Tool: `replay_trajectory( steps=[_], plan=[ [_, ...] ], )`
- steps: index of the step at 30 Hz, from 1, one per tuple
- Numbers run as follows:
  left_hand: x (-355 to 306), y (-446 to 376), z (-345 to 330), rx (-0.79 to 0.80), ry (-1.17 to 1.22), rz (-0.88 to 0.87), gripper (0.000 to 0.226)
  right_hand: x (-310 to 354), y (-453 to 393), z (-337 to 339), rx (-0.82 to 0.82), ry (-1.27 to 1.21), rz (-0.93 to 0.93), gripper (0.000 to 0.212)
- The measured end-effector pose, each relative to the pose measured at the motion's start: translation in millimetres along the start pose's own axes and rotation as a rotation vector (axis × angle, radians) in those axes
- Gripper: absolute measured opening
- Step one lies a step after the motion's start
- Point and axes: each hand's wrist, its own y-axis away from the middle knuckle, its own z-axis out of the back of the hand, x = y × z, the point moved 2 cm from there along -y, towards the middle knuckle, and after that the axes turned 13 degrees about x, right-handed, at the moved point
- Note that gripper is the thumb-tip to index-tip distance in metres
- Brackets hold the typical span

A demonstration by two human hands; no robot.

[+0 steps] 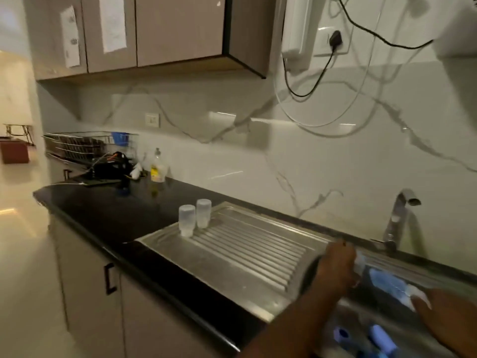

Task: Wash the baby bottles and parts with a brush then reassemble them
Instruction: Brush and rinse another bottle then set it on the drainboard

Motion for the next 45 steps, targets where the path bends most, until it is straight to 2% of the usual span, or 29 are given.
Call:
replay_trajectory(
  steps=[3,6,11,20,29,35,42,45],
  plan=[
    [29.9,-1.1,48.4,-0.051,-0.023,0.008,0.050,44.1,-3.2,26.9,0.006,-0.111,0.035,0.036],
    [75.7,-3.1,103.2,-0.049,-0.214,0.112,0.053,109.7,-10.7,54.0,-0.009,-0.262,0.119,0.038],
    [143.1,3.7,178.2,-0.062,-0.434,0.237,0.061,212.4,-21.2,81.6,-0.010,-0.332,0.198,0.046],
    [225.6,-11.3,229.5,-0.119,-0.643,0.382,0.060,322.9,-58.1,76.3,-0.011,-0.316,0.313,0.058],
    [279.6,-25.0,228.7,-0.036,-0.619,0.566,0.060,368.5,-87.2,59.5,-0.081,-0.229,0.349,0.039],
    [295.5,-35.6,222.8,-0.019,-0.670,0.641,0.059,366.6,-92.6,48.2,-0.040,-0.287,0.383,0.059],
    [299.2,-48.2,220.2,0.003,-0.750,0.654,0.054,363.2,-92.0,50.2,-0.085,-0.216,0.386,0.034],
    [299.9,-50.7,214.1,0.052,-0.777,0.675,0.059,359.8,-93.2,51.3,-0.107,-0.211,0.393,0.026]
  ],
)
